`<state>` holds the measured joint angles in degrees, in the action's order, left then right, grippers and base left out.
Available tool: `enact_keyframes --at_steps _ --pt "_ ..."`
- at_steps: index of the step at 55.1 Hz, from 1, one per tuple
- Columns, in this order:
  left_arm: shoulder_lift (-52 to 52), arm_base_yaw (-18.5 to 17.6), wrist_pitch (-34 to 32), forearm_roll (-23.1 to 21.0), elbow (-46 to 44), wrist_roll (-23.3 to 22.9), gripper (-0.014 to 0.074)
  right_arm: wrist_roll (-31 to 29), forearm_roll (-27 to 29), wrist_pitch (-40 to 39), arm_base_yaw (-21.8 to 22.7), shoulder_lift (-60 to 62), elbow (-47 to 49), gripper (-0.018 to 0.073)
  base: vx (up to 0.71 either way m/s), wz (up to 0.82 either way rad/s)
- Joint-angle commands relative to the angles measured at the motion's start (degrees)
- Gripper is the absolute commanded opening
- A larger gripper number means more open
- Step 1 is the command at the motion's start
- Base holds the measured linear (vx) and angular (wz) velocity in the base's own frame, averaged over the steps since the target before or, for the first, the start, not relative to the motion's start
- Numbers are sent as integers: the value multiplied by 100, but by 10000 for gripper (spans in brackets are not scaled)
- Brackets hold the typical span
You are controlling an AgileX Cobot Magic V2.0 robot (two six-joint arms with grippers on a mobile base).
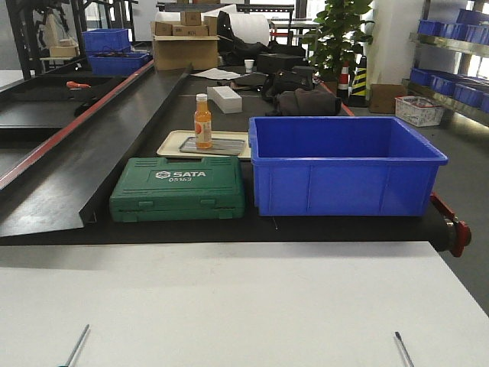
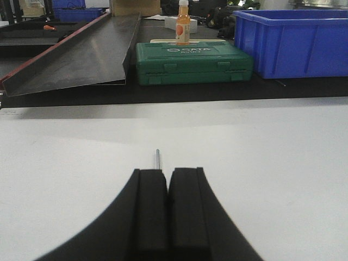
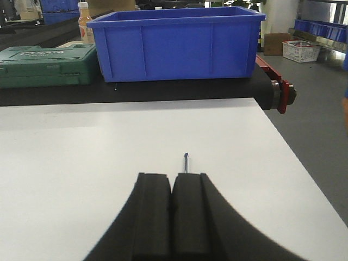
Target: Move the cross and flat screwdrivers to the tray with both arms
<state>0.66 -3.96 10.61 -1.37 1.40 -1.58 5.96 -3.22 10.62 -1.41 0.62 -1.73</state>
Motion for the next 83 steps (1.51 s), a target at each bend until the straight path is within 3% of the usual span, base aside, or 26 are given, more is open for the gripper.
enact_keyframes --at_steps 1,48,58,68,77,83 --pt "-49 -6 -467 -20 -136 -26 0 -13 -62 -496 35 -57 -44 -8 0 0" --pt "-49 -6 -816 -28 -136 -26 0 -13 -62 -572 35 -57 -44 -8 0 0" --pt "-49 -6 -1208 -47 -140 -44 0 -17 -62 -1024 35 -57 -44 -8 0 0" --pt "-49 -6 -1950 -47 -434 -87 0 95 -57 -2179 35 -76 168 -8 0 0" --pt "-153 -6 -2080 -47 -1305 -92 4 266 -57 -1486 35 -595 1244 -8 0 0" --pt "-546 -6 -1624 -47 -2021 -86 9 260 -63 -954 35 -1234 1992 -4 0 0"
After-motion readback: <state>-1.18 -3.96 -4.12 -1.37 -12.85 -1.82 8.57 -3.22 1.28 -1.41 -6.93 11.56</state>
